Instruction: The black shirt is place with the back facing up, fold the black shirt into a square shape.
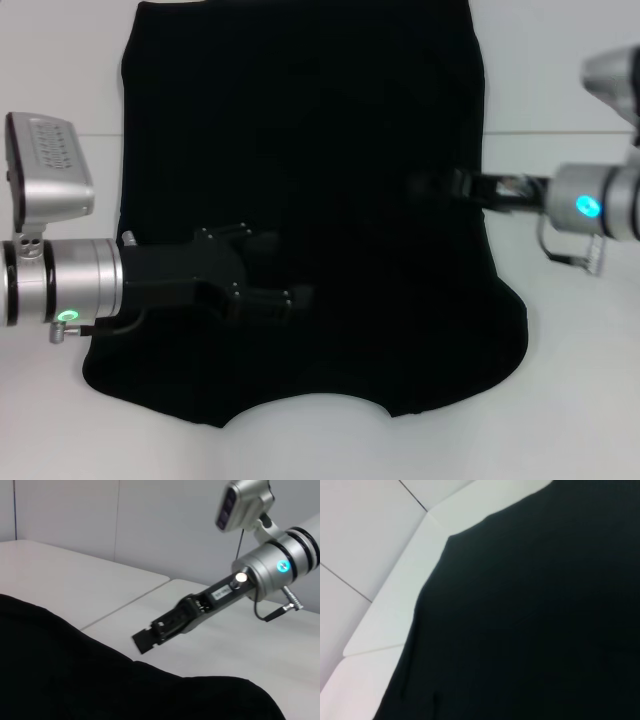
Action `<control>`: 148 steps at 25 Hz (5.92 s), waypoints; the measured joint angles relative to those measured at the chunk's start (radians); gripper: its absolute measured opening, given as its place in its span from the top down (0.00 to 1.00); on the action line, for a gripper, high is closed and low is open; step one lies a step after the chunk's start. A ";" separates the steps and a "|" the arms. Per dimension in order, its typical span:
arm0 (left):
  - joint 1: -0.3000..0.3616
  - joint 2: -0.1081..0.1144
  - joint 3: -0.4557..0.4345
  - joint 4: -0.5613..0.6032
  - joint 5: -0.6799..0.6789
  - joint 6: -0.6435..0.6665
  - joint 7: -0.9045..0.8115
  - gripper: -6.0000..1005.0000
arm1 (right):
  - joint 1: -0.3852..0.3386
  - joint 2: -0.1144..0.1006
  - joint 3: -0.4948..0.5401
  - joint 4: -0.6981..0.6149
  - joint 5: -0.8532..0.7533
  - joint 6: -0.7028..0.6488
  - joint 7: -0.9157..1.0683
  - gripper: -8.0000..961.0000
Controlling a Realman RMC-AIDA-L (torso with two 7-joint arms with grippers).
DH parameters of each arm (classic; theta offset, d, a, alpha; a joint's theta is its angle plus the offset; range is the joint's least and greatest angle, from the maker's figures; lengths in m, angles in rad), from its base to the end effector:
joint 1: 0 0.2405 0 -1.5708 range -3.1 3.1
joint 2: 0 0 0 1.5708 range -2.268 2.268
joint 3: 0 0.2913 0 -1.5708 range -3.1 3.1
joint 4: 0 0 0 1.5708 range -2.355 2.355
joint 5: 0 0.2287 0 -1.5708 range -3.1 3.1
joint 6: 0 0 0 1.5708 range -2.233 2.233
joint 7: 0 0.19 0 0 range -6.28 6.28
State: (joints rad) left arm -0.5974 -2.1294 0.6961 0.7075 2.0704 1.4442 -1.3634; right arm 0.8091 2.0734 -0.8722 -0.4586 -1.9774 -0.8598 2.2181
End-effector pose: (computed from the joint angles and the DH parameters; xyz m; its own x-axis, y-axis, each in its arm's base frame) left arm -0.2598 0.4044 -0.0745 0.8574 0.2690 0.4388 0.3950 -0.8904 -0.2262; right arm 0.2517 0.5038 -0.0938 0.2969 -0.7541 -0.5858 -0.9521 -0.2811 -0.1206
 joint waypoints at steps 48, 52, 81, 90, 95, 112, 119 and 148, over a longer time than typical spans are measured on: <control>0.204 0.009 -0.374 0.163 0.229 0.131 -0.054 0.07 | -0.026 -0.010 -0.007 -0.007 0.053 -0.282 -0.209 0.40; 0.228 0.009 -0.376 0.191 0.235 0.103 -0.032 0.07 | -0.024 -0.007 -0.007 -0.007 0.054 -0.265 -0.210 0.41; 0.220 -0.009 -0.331 0.145 0.299 -0.048 0.030 0.43 | -0.026 -0.005 -0.007 -0.015 0.089 -0.249 -0.210 0.42; 0.218 -0.009 -0.332 0.149 0.298 -0.043 0.024 0.86 | -0.037 -0.014 -0.010 -0.012 0.089 -0.258 -0.205 0.42; 0.215 -0.009 -0.334 0.153 0.293 -0.001 0.013 0.97 | -0.086 -0.043 -0.017 -0.016 0.083 -0.303 -0.210 0.42; 0.209 -0.008 -0.338 0.148 0.291 0.000 0.006 0.97 | -0.275 -0.119 -0.009 -0.031 0.072 -0.396 -0.289 0.42; 0.208 -0.006 -0.339 0.148 0.291 -0.001 0.006 0.97 | -0.278 -0.119 -0.007 -0.031 0.055 -0.372 -0.290 0.42; 0.195 -0.006 -0.339 0.145 0.291 -0.013 -0.005 0.97 | -0.274 -0.098 0.028 -0.020 -0.008 -0.335 -0.308 0.61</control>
State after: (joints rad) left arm -0.4019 -2.1349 0.3569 0.8528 2.3610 1.4316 -1.3684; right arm 0.5352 1.9756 -0.8442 -0.4784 -1.9853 -1.1947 1.9102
